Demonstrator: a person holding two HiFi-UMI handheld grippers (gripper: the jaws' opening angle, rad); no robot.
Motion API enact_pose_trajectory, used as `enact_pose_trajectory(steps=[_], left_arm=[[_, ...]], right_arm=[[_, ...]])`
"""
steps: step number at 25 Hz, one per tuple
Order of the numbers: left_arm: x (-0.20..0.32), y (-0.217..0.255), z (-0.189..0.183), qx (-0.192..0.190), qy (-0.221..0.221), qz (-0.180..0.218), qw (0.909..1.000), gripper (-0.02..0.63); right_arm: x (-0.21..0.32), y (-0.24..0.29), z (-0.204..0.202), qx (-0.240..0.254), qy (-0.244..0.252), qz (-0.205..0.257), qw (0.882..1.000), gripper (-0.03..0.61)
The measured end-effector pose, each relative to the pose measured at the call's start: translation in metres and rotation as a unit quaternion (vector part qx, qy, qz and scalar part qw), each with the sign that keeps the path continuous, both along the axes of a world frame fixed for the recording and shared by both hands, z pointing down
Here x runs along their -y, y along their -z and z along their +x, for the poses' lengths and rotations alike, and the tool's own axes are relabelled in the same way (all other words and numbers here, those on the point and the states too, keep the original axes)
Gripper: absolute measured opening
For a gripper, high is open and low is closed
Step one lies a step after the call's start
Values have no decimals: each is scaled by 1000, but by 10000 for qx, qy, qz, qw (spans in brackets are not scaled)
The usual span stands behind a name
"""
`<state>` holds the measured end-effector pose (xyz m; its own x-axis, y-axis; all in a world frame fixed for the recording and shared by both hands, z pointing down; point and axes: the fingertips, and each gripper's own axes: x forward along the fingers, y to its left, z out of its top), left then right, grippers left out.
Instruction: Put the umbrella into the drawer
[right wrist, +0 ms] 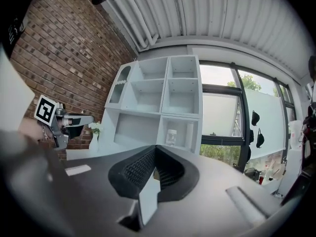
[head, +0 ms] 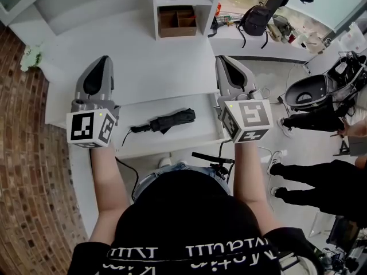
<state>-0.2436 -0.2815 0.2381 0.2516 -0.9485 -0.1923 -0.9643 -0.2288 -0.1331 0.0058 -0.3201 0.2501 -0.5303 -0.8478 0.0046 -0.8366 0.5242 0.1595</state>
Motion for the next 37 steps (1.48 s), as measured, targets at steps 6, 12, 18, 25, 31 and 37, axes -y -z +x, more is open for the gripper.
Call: enact_pose_trajectory(steps=[6,12,18,25,31,37], left_arm=[[-8,18,4,176,-38,308,9994,5],[-13,36,8,213,-128,469,9986,5],[-13,42,14,190,-376,525,9977,3],[-10,39,11,398,-177,362,9984,3],[-7,36,7,501,16,258,9984,-2],[-5,37,7,622,104,149,9979,-2]], right_arm=[[-2,12,-8,-169,51,206,9996,9],[-3,28,-17,-48,213,373,9991,11],[-1,28,-24,-224,213,436,9986,10],[-4,33,-22,-170,166,536,9983,11],[-8,32,-22,-98,215,498,9985,11],[-11,37,-24,-108,233,625,9977,11]])
